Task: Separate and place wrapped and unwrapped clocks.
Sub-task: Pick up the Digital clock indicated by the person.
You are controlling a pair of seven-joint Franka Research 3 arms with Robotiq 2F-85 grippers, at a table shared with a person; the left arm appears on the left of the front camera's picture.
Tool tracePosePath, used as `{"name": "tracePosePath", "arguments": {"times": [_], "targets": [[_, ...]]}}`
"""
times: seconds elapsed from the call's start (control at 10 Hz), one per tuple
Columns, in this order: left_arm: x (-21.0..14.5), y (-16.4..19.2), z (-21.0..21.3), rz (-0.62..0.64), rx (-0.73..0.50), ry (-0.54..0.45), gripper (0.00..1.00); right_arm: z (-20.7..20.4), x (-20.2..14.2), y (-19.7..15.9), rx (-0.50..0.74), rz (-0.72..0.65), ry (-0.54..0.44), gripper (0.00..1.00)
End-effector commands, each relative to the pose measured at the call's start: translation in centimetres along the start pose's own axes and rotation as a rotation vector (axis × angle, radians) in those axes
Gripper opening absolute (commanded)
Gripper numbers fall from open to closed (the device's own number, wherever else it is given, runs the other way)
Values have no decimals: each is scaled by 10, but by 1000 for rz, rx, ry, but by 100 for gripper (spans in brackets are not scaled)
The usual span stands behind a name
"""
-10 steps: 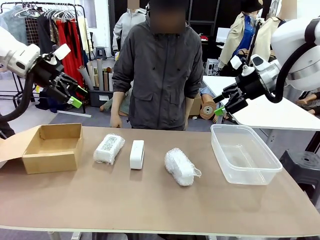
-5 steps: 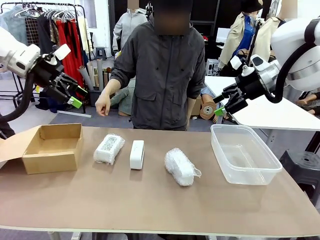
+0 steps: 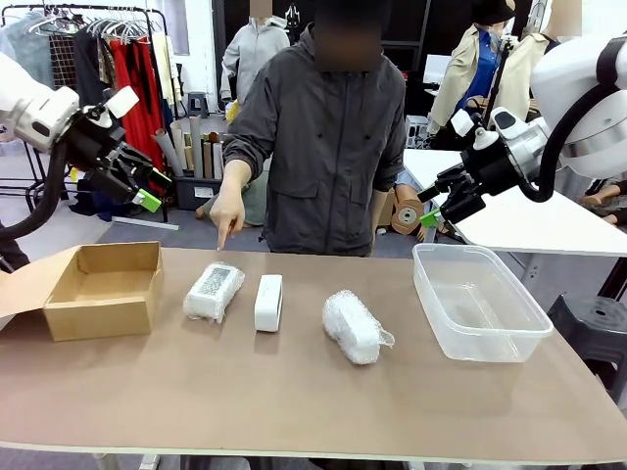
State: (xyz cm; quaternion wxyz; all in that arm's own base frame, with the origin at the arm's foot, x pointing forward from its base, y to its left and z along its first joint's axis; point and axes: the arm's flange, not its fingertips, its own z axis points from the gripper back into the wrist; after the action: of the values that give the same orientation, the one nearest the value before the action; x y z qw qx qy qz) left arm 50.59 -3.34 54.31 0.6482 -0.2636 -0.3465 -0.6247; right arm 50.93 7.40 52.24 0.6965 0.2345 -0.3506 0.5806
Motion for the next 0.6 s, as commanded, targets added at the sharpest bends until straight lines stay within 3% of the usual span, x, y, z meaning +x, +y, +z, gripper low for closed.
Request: {"name": "tracePosePath", "arguments": {"times": [0.0,0.5], "targets": [[0,0,1,-1,1,-16,100,0,1,0,3,1,-10,100],[0,0,1,-1,1,-16,100,0,1,0,3,1,-10,100]]}}
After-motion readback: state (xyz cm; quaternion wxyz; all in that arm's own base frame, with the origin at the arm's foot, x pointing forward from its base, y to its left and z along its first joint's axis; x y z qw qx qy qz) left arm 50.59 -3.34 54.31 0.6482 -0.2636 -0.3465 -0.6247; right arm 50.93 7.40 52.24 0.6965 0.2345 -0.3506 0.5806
